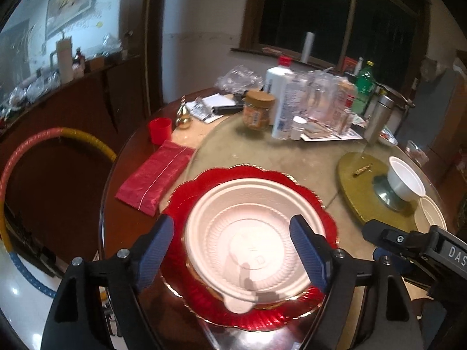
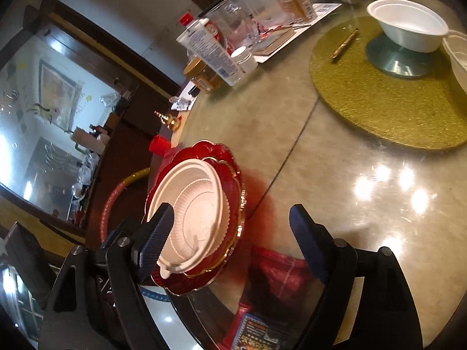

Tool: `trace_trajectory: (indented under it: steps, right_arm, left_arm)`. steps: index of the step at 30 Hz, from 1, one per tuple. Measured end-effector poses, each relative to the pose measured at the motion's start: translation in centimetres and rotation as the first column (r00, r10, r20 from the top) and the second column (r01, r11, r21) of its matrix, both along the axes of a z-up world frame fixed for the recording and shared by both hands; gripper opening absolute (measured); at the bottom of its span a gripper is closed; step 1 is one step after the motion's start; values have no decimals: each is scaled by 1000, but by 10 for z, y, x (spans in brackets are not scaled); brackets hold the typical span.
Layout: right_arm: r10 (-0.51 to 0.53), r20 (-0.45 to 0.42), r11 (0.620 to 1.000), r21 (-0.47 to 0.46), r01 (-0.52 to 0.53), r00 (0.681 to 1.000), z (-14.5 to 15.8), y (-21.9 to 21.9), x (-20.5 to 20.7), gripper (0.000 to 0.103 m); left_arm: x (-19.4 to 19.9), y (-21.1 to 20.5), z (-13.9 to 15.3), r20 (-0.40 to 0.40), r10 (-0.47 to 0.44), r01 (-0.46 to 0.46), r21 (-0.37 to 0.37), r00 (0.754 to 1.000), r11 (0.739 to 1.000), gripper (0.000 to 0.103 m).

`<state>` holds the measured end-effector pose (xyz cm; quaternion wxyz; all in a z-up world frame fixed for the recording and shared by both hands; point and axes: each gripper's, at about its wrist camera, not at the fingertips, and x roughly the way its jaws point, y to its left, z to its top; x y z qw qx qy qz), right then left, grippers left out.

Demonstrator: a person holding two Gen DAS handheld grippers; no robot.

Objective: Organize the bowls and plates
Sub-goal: 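Grasp a white foam bowl rim with each gripper at the lazy susan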

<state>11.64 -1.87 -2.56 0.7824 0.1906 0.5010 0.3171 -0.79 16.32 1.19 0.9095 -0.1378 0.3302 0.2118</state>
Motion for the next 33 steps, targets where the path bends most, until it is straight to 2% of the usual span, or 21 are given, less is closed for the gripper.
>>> trace_trajectory:
  steps: [2,3,5,14,20,23,28,33]
  right_arm:
    - [-7,7,1000,6,7,1000,2,-8,-2,87]
    - [-12,10,1000,13,12,1000,2,-14,-2,95]
    - [-26,19,999,21,25,999,4,-23,-2,103]
    - [-107,22,993,50,106,994,4,-75,0,103]
    - [-163,52,984,78,159,985,16,-127,-14,103]
    - [-214,68,973,106,206,974,26,-164,-25,103]
    - [-335,67,938,121,326,940,36,-228,-36,103]
    - [-451,32,884,153,441,892,36,-295,-46,103]
  left_arm:
    - [1,-10,4,7,-22,22,20,1000,1000,82]
    - [2,-14,6,9,-31,31,26,999,999,83]
    - [3,-22,9,11,-45,44,38,999,998,83]
    - [16,-60,16,9,-123,122,72,992,990,83]
    - [32,-100,17,11,-240,239,40,971,970,83]
    - [46,-131,13,-6,-331,331,14,944,944,83]
    - [67,-187,8,-36,-485,483,-57,874,874,83]
    - [89,-234,0,-57,-588,574,-159,807,803,83]
